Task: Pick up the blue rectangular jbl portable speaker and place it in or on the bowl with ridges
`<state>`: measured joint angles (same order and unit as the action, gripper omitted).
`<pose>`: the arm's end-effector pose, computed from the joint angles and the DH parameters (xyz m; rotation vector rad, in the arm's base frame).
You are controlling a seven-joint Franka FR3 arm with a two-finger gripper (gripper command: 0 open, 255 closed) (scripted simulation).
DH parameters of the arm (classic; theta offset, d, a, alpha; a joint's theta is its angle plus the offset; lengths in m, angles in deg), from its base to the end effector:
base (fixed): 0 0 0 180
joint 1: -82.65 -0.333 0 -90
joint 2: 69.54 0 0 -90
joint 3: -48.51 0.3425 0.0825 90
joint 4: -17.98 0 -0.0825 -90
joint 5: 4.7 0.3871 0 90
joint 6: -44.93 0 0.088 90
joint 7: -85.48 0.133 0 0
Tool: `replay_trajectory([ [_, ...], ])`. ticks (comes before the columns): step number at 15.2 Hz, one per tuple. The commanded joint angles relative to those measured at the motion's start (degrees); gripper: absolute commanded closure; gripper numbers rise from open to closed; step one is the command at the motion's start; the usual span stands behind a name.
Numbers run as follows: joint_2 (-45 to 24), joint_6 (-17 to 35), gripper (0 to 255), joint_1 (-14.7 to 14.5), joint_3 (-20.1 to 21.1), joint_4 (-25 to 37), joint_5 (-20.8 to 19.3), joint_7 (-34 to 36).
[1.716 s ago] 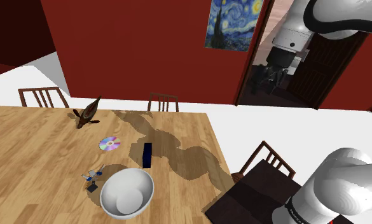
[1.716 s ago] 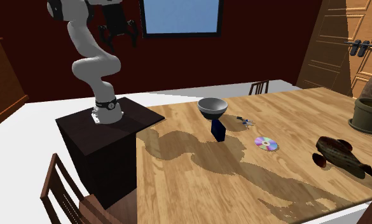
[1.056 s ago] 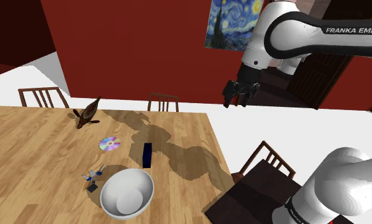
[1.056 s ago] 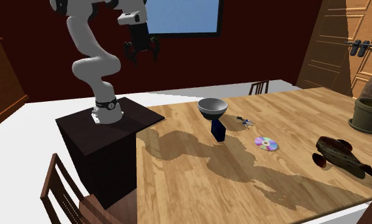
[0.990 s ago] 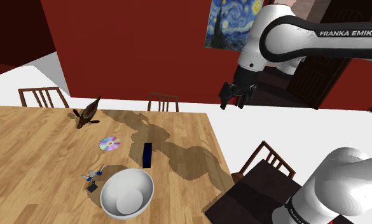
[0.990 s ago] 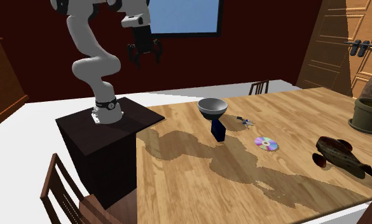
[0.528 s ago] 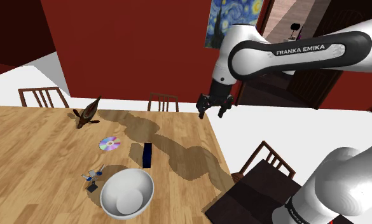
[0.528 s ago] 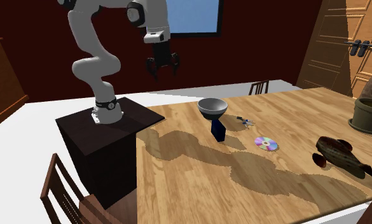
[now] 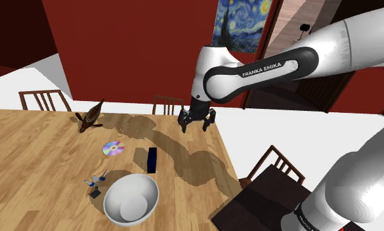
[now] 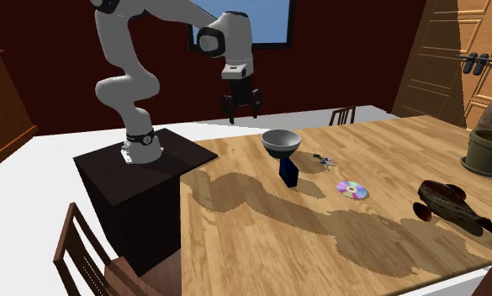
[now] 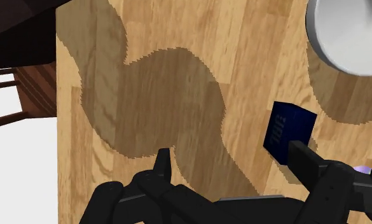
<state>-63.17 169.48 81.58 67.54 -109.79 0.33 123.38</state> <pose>0.4794 0.1833 0.4202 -3.0348 0.5518 -0.0393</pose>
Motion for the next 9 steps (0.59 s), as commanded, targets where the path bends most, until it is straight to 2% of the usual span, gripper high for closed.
replay_trajectory([
  [1,-4.5,2.0,0,-0.2,0.9,2.1,-2.0,3.1],
  [5,-13.9,4.5,0,-1.5,1.8,8.0,-6.9,9.6],
  [9,-23.4,5.5,0,-4.1,1.2,15.1,-11.7,15.4],
])
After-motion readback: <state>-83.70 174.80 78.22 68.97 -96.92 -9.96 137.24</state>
